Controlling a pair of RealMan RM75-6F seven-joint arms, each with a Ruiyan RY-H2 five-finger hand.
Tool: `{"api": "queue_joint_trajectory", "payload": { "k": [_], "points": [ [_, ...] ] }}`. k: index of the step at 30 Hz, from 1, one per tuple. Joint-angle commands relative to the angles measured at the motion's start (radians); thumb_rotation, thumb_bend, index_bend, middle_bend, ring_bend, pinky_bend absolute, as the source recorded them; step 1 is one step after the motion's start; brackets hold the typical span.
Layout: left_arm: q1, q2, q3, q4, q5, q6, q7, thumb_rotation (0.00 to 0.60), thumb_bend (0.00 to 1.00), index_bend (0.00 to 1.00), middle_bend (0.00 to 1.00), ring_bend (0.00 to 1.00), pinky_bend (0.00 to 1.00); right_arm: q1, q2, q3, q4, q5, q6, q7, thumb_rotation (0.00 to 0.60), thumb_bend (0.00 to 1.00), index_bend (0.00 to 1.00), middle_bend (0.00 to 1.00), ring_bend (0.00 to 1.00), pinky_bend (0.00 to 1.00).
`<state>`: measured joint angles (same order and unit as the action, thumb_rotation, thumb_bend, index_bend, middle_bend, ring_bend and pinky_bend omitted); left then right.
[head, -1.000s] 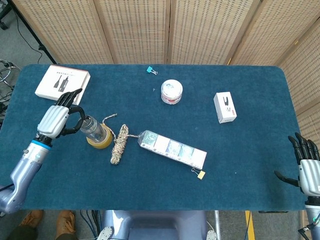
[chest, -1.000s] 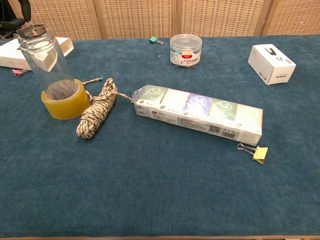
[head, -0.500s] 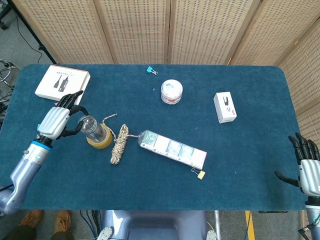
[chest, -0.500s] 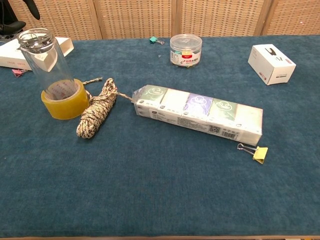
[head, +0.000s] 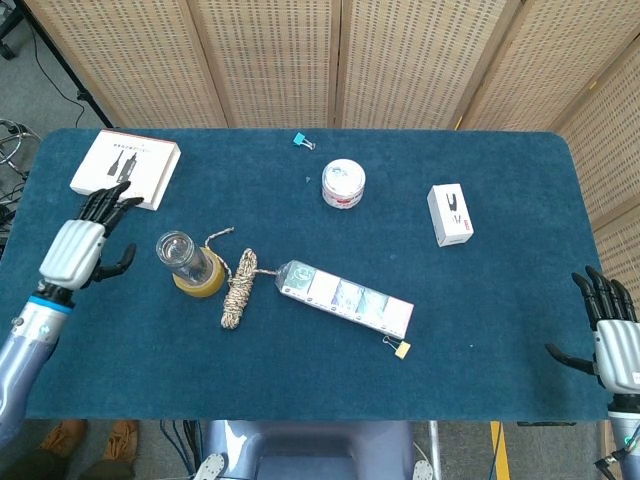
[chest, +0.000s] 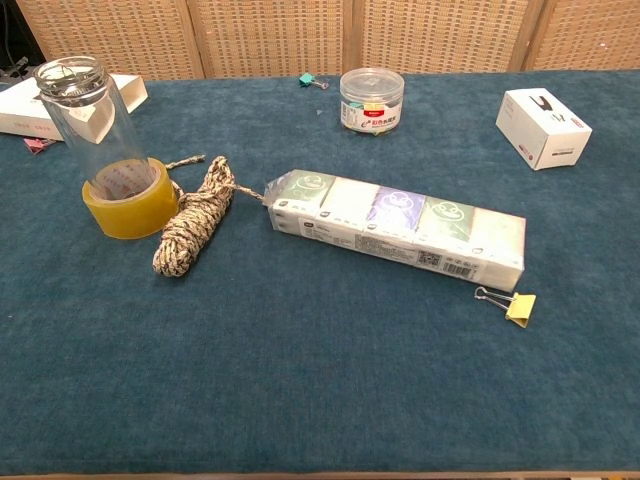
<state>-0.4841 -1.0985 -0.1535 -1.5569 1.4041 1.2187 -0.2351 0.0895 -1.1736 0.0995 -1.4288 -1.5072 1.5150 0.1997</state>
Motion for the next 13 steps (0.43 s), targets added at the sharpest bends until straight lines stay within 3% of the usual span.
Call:
{"api": "queue_joint_trajectory", "payload": {
  "k": [1,8,13],
  "points": [
    [0.081,0.035,0.047,-0.037,-0.011,0.068,0.041,0.6,0.39,0.0,0.0,0.0,0.0,0.0,0.015,-0.009,-0.017,0.004,-0.016,-0.042,0.6,0.0,0.0,0.0,0.0,0.0],
    [0.263,0.072,0.159,-0.111,-0.049,0.181,0.147,0.6,0.14,0.0,0.0,0.0,0.0,-0.014,0.029,-0.01,-0.053,0.017,-0.003,-0.112,0.6,0.0,0.0,0.0,0.0,0.0],
    [0.309,0.071,0.176,-0.13,-0.011,0.242,0.191,0.6,0.12,0.0,0.0,0.0,0.0,-0.021,0.035,-0.008,-0.064,0.027,0.002,-0.132,0.6,0.0,0.0,0.0,0.0,0.0]
  ]
}}
